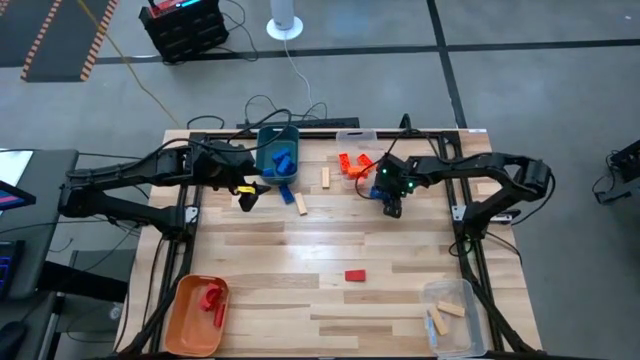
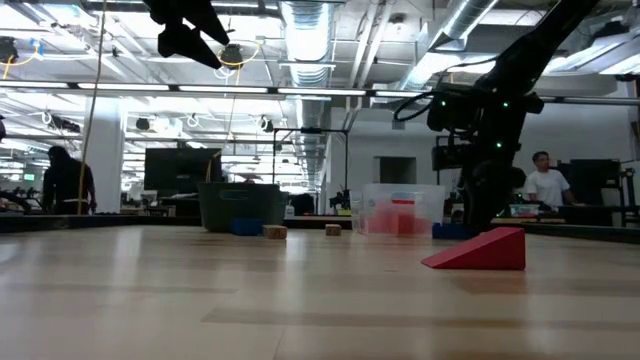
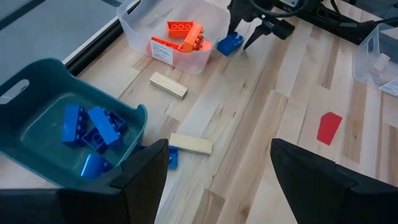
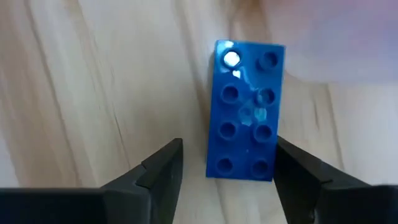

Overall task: Sort blocks
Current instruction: Put the blue game piece into the dark blue bin

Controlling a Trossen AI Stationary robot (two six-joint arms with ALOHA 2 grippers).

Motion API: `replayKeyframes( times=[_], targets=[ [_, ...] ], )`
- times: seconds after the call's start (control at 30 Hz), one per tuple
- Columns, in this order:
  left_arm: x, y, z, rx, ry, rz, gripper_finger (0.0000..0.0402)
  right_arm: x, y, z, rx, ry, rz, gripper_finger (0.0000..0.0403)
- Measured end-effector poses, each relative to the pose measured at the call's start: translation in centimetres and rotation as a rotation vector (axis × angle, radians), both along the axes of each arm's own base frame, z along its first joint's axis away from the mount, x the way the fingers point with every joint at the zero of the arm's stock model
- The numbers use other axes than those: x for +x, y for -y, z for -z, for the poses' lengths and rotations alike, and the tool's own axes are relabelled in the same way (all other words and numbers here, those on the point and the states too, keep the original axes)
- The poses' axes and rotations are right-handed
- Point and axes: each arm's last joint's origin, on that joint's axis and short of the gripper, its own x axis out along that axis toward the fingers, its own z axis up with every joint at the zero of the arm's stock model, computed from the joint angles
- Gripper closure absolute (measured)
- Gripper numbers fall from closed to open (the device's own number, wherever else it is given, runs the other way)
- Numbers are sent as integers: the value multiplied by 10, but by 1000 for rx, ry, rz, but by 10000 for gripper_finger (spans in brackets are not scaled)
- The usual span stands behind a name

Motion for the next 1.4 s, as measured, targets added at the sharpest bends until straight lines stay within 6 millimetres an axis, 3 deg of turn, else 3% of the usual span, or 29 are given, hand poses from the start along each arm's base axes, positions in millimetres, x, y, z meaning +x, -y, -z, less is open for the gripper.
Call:
replayKeyframes(
  times=[0.37,0.47,0.67,0.8,1.03,1.23,1.4],
  targets=[
    [0,0,0,3,-2,5,127,6,-12,0,-16,17,59,311],
    [-1,1,1,-8,-11,16,127,5,-21,-7,36,30,93,327],
    [-1,1,2,17,-32,67,127,17,-47,-52,49,202,53,325],
    [3,1,0,5,8,52,127,35,-66,-86,-2,391,28,325],
    [26,-2,-3,-128,165,-16,127,80,-98,-139,-375,532,16,325],
    [52,-10,-4,-70,288,-77,127,119,-104,-167,-576,570,147,325],
    [65,-13,-14,-4,421,-76,127,139,-105,-185,-677,570,194,326]
  ],
)
